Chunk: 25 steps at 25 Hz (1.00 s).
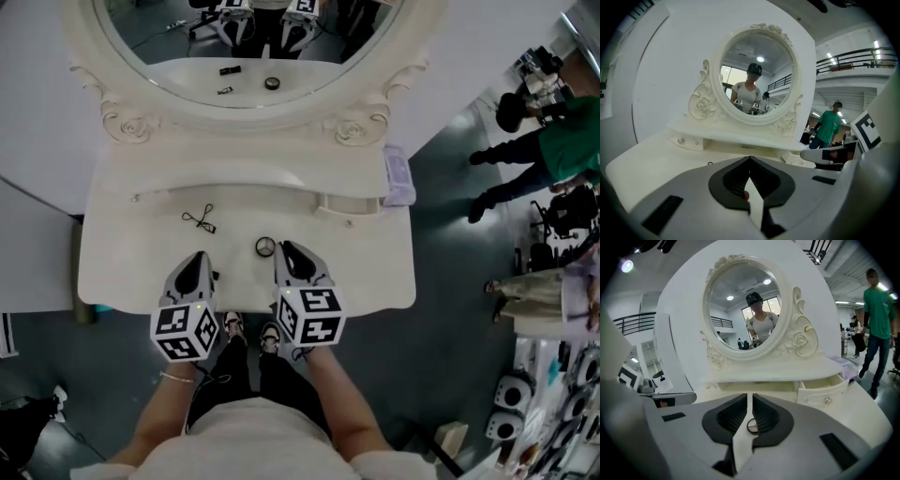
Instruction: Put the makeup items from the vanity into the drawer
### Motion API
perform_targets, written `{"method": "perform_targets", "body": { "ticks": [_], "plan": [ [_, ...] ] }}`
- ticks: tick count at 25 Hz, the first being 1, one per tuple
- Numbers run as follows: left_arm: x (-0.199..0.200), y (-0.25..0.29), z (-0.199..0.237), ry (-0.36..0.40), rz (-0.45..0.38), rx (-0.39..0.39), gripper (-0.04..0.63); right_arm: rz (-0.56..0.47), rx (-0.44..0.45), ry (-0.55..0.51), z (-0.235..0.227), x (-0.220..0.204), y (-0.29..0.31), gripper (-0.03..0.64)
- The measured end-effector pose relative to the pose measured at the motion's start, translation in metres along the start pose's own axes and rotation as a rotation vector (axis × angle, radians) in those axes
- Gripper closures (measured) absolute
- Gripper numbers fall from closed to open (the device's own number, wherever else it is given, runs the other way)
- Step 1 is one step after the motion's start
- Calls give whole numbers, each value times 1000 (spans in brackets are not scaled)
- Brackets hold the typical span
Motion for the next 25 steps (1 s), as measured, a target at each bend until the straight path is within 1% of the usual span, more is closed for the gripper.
{"method": "perform_targets", "body": {
  "ticks": [3, 5, 10, 16, 25],
  "plan": [
    [-11, 10, 3, -7, 24, -6, 594, 31, -1, 8, -1, -14, 13, 587],
    [-18, 15, 6, -11, 40, -10, 594, 58, 0, 15, -2, -24, 21, 532],
    [-32, 27, 12, -24, 70, -12, 594, 110, -7, -2, -3, -46, 41, 498],
    [-44, 39, 16, -35, 96, -18, 594, 168, -26, -41, -4, -70, 63, 437],
    [-56, 49, 27, -53, 121, -15, 594, 244, -50, -114, 3, -89, 88, 397]
  ]
}}
Point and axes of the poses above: the fingertips, and each gripper's own axes: y forward along the fingers, z to its left, x out of its top, the point moved 5 cm from there along -y, backward along the fingers, and after that the axes turned 12 degrees about -x, right-handed, at the moved point
